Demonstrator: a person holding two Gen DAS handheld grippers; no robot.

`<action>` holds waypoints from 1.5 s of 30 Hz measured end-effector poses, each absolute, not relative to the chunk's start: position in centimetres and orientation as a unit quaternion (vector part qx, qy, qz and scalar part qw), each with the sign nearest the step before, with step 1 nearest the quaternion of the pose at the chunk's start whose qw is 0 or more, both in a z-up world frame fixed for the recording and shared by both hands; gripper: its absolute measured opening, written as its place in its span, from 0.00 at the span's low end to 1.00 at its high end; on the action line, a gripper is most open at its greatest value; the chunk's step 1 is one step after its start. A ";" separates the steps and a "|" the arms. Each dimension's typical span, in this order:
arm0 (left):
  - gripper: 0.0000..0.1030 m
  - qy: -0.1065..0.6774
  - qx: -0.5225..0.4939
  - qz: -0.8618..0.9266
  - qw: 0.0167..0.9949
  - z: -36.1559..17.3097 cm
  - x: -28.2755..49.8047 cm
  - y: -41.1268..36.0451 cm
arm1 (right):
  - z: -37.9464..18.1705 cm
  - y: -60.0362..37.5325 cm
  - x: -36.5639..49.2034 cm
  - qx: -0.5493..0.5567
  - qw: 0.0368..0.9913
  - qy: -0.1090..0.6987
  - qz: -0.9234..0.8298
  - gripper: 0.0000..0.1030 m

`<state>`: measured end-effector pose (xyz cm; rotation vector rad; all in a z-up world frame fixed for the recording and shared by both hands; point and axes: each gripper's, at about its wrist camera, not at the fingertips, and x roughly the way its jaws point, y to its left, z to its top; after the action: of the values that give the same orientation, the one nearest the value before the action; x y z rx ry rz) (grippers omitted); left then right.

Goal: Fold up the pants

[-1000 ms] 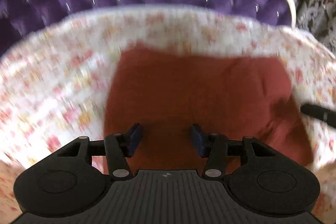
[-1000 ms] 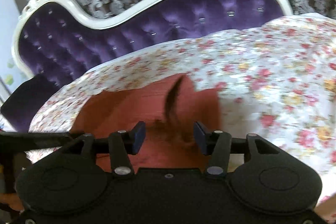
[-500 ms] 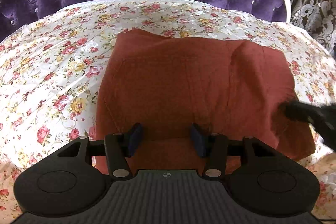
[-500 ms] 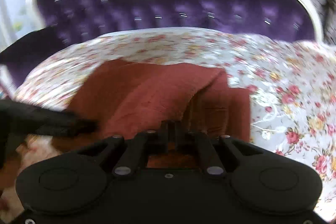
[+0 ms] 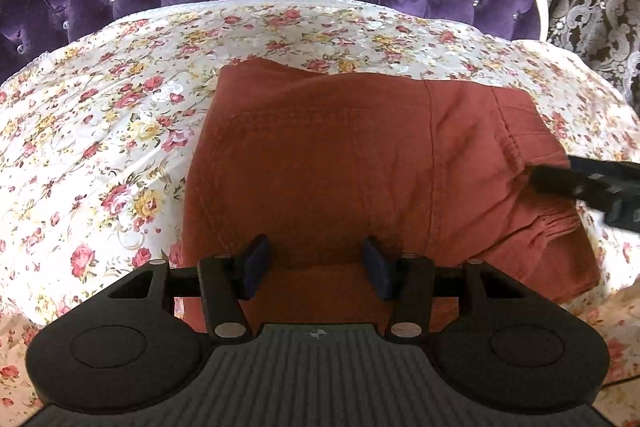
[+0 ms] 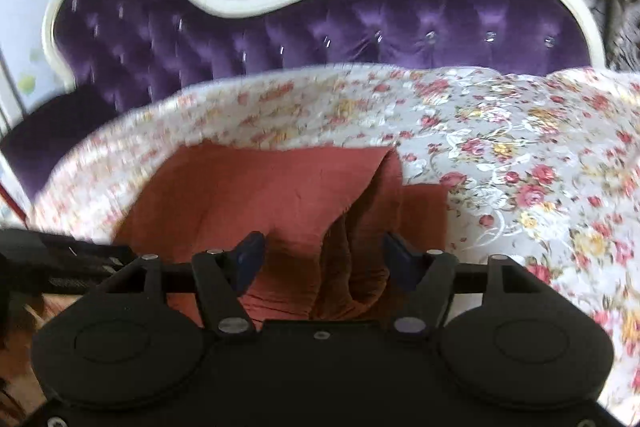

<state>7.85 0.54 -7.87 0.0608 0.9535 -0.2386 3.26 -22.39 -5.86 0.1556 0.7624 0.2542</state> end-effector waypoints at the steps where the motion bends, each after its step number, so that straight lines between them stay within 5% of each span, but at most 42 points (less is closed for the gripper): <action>1: 0.49 0.456 0.031 -0.115 0.882 -7.8 7.8 0.5 | -6.2 -22.3 3.4 0.078 0.913 0.377 0.133 0.67; 8: 0.49 0.437 0.034 -0.105 0.893 -6.5 6.7 1.4 | -7.6 -22.1 3.8 0.098 0.896 0.406 0.149 0.64; 12: 0.49 0.426 0.038 -0.081 0.901 -5.7 6.3 2.7 | -6.7 -21.6 3.7 0.080 0.908 0.391 0.129 0.22; 15: 0.49 0.421 0.035 -0.068 0.904 -5.2 6.7 3.4 | -3.6 -21.1 2.2 0.077 0.925 0.343 0.142 0.15; 20: 0.49 0.409 0.032 -0.057 0.910 -4.3 7.1 4.1 | 0.2 -21.1 -1.6 0.042 0.950 0.284 0.124 0.15; 24: 0.49 0.425 0.038 -0.066 0.902 -5.7 8.0 3.2 | -4.0 -23.0 -0.3 0.048 0.927 0.362 0.082 0.18; 26: 0.49 0.443 0.058 -0.067 0.892 -7.2 8.3 2.5 | -6.5 -23.5 0.6 0.051 0.913 0.398 0.070 0.27; 31: 0.50 0.455 0.080 -0.072 0.884 -8.1 8.2 2.4 | -4.9 -25.1 0.4 0.087 0.910 0.401 0.058 0.29; 37: 0.51 0.417 0.071 -0.063 0.904 -4.8 10.5 2.8 | -1.9 -24.5 0.3 0.064 0.940 0.334 0.018 0.55; 45: 0.51 0.438 0.095 -0.054 0.892 -7.6 17.1 -0.2 | -4.2 -20.6 5.1 -0.010 0.938 0.347 0.011 0.54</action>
<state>17.06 -0.18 -7.55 0.1965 0.9084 -0.1128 5.08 -20.59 -4.18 -0.0199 0.7097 0.0232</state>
